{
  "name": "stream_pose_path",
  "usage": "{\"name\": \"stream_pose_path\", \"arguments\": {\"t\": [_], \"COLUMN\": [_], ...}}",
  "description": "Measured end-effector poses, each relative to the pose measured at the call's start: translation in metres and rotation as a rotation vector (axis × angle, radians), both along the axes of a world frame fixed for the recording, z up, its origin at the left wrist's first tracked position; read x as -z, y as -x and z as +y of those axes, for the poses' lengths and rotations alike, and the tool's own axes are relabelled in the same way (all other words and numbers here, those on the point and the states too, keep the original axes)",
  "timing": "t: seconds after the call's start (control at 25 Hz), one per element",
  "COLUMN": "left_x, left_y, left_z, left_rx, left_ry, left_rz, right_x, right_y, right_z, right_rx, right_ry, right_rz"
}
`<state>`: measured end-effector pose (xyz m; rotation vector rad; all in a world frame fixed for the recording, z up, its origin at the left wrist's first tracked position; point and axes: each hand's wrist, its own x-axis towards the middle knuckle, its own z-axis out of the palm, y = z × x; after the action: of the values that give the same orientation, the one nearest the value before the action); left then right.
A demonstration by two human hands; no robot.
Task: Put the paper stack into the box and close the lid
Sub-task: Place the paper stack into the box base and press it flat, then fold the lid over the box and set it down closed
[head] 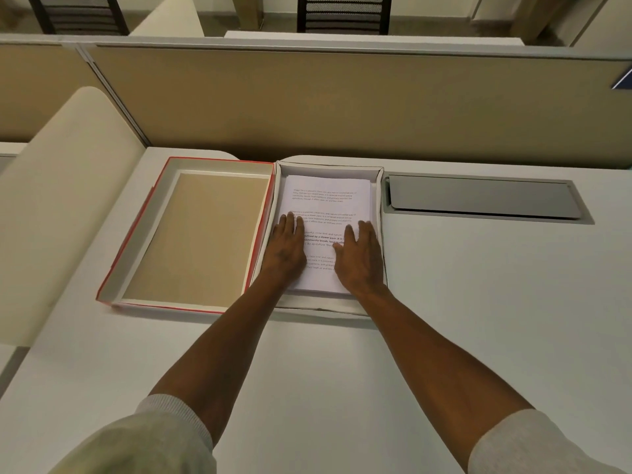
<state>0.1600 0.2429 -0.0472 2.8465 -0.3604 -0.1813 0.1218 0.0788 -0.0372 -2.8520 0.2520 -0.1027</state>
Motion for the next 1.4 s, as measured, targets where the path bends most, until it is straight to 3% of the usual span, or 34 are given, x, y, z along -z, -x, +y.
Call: {"name": "stream_pose_path", "arguments": {"t": [0.16, 0.36, 0.48, 0.6, 0.76, 1.0, 1.2, 1.28, 1.4], "left_x": [-0.013, -0.037, -0.047, -0.049, -0.048, -0.042, -0.047, -0.053, -0.059], "left_y": [0.006, 0.037, 0.055, 0.068, 0.076, 0.086, 0.086, 0.080, 0.071], "left_z": [0.000, 0.023, 0.055, 0.103, 0.168, 0.235, 0.253, 0.262, 0.279], "left_rx": [0.028, -0.002, -0.190, -0.350, -0.489, -0.630, -0.614, -0.663, -0.761], "left_ry": [0.049, 0.227, 0.353, 0.330, 0.202, 0.044, -0.003, -0.038, 0.062], "left_rz": [-0.033, -0.135, -0.244, -0.321, -0.227, -0.054, -0.121, -0.046, 0.053], "right_x": [-0.003, -0.025, -0.033, -0.036, -0.031, -0.019, -0.014, -0.013, -0.015], "right_y": [0.011, 0.026, 0.042, 0.056, 0.073, 0.081, 0.082, 0.083, 0.083], "right_z": [-0.002, 0.041, 0.080, 0.114, 0.141, 0.149, 0.152, 0.154, 0.157], "right_rx": [-0.046, -0.124, -0.227, -0.336, -0.460, -0.446, -0.414, -0.409, -0.400], "right_ry": [-0.068, -0.254, -0.308, -0.302, -0.252, -0.204, -0.184, -0.158, -0.126], "right_rz": [0.063, -0.014, -0.007, 0.030, 0.064, 0.087, 0.096, 0.087, 0.099]}}
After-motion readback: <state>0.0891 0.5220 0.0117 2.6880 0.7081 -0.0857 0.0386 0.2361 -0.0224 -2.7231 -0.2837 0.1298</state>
